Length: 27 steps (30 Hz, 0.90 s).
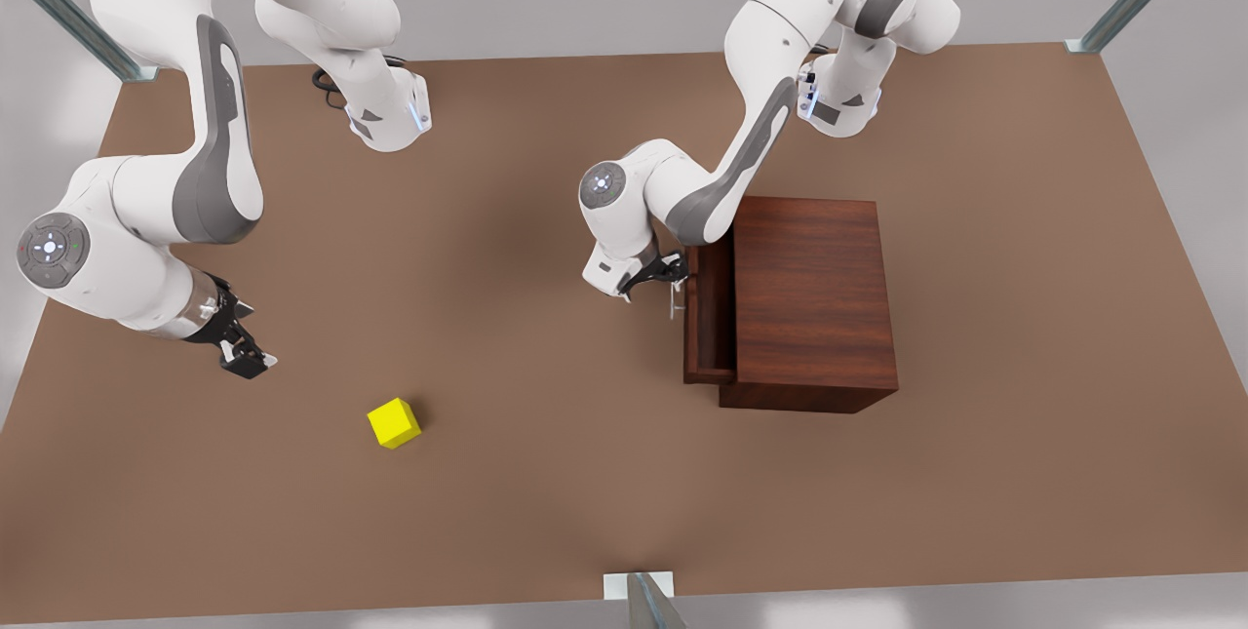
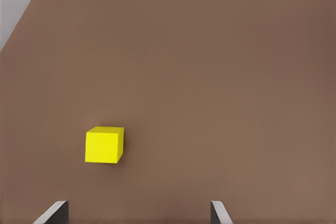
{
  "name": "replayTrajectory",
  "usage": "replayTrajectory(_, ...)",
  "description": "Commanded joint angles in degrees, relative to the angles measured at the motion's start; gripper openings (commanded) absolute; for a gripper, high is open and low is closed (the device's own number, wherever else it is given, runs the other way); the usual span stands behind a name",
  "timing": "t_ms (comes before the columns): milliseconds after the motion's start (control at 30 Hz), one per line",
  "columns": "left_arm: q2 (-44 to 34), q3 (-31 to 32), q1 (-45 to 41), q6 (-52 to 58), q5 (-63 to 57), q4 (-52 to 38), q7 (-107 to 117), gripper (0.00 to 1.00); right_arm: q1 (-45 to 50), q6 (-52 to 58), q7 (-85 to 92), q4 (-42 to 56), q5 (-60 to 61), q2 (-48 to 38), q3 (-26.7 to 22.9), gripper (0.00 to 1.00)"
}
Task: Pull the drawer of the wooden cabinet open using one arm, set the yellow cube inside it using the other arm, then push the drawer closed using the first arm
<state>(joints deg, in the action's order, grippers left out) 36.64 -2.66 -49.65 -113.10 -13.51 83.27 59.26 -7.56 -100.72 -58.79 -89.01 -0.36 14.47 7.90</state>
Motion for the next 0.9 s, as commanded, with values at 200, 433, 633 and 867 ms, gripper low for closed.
replayTrajectory(200,1.1,0.1,-0.7,-3.2,-0.6,-0.1,2.2,1.00,0.0,0.0,-0.5,0.0,0.0,-0.1,0.0,1.00)
replayTrajectory(433,2.0,0.1,-1.1,-3.2,-0.6,-2.5,1.7,1.00,0.0,0.0,-0.9,0.1,0.0,0.0,0.0,1.00)
replayTrajectory(633,2.8,0.1,-1.9,-4.6,-0.6,-2.9,1.6,1.00,0.1,0.0,-1.0,0.0,-0.1,0.1,0.0,1.00)
replayTrajectory(867,4.0,0.1,-2.9,-4.7,-0.6,-4.9,1.5,1.00,0.1,0.0,-1.0,0.1,-0.1,0.3,0.0,1.00)
